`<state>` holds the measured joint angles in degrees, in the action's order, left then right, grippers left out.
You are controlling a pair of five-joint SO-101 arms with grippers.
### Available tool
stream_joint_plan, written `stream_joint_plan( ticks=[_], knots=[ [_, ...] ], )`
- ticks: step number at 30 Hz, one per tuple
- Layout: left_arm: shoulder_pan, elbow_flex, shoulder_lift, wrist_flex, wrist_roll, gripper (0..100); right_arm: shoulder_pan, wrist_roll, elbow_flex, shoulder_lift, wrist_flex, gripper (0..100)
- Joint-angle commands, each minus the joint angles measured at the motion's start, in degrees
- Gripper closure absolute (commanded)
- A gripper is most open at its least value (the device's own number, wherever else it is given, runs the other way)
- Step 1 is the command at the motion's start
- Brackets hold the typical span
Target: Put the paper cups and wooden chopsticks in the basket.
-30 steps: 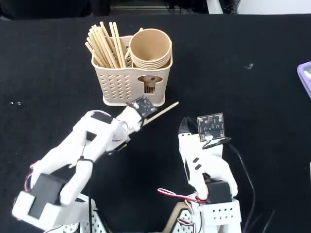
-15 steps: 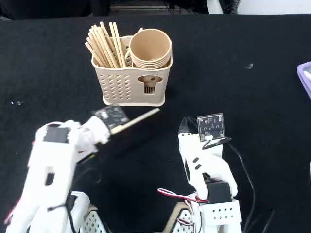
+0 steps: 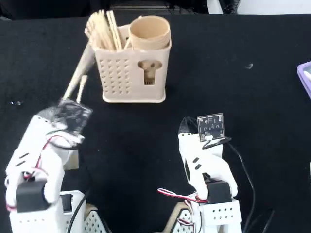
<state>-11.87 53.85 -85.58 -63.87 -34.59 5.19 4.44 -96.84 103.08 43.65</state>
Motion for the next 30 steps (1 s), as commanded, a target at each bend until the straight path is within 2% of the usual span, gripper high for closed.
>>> stream_joint_plan(
  ticks=[1,4,13,16,19,21,30],
  knots=[
    [-0.31,-5.23,-2.55,8.00,12.92,97,0.79,0.70,0.31,4.09,-0.88,98.5],
    [-0.31,-7.08,-2.02,12.66,20.13,97,0.79,0.70,0.31,4.09,-0.88,98.5],
    [-0.84,-4.18,-0.35,11.16,21.54,97,0.88,0.70,0.31,4.09,-0.97,98.4],
    [-0.84,-3.65,-0.79,14.68,28.13,97,0.88,0.70,0.31,4.09,-1.05,98.4],
    [-0.66,-3.65,-0.35,21.10,36.84,97,0.88,0.70,0.31,4.09,-0.97,98.4],
    [1.36,-2.24,-0.09,26.46,40.09,97,0.88,0.70,0.31,4.09,-0.88,98.4],
    [15.16,0.40,10.20,51.60,41.49,97,0.88,0.70,0.31,4.09,-0.88,98.4]
  ],
)
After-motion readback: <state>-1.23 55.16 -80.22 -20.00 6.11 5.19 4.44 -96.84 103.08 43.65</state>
